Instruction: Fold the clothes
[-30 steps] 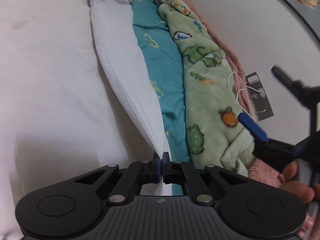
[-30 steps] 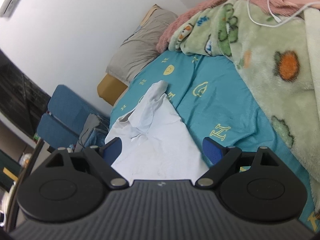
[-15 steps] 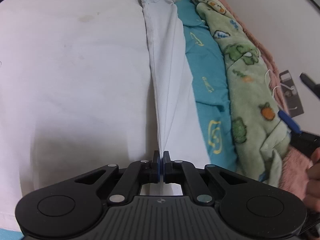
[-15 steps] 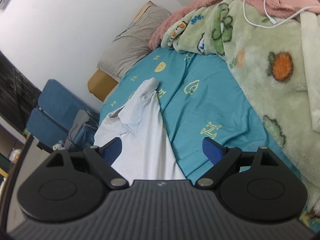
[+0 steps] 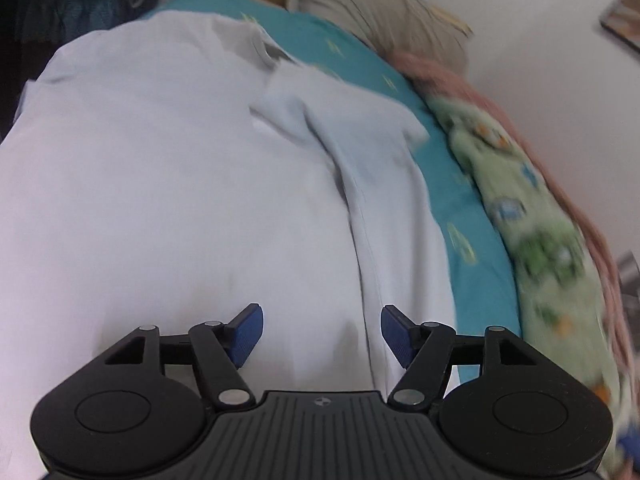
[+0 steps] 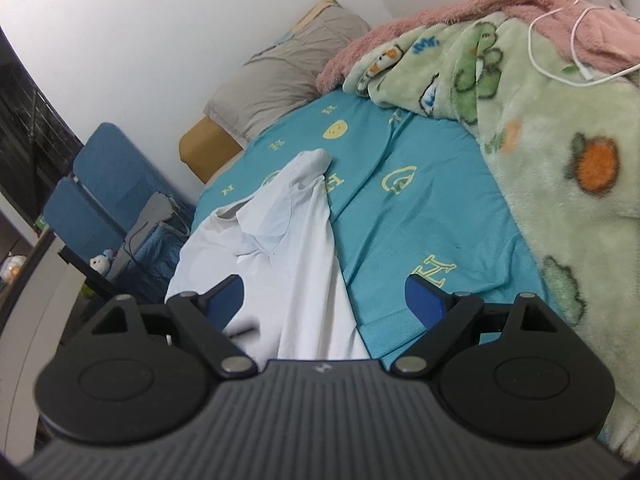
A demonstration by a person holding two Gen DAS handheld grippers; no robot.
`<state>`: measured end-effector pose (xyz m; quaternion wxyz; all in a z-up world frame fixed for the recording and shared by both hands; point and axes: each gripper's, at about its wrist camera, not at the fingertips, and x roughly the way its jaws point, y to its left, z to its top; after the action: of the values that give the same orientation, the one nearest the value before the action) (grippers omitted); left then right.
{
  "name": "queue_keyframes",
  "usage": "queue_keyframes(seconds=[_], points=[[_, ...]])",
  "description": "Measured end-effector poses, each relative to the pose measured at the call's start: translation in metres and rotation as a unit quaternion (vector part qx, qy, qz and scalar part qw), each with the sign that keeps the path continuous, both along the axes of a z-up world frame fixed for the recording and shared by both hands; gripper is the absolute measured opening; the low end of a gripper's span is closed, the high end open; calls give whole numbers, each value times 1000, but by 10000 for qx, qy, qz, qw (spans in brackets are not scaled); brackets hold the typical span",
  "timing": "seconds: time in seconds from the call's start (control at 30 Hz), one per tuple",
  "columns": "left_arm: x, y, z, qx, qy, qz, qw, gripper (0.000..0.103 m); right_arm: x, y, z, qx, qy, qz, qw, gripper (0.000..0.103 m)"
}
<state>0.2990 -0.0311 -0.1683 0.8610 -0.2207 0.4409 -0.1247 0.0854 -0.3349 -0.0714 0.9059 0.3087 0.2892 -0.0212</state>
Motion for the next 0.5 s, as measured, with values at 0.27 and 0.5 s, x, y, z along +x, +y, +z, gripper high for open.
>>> queue_keyframes(seconds=[0.27,0.5], points=[[122,-22,-17,-529,-436,862,9939,72,40,16,-21,-119,384,113,9991,89],[158,-46,-22,136,-769,660,9948,25,57,39,-26,-624,453,420,9961,89]])
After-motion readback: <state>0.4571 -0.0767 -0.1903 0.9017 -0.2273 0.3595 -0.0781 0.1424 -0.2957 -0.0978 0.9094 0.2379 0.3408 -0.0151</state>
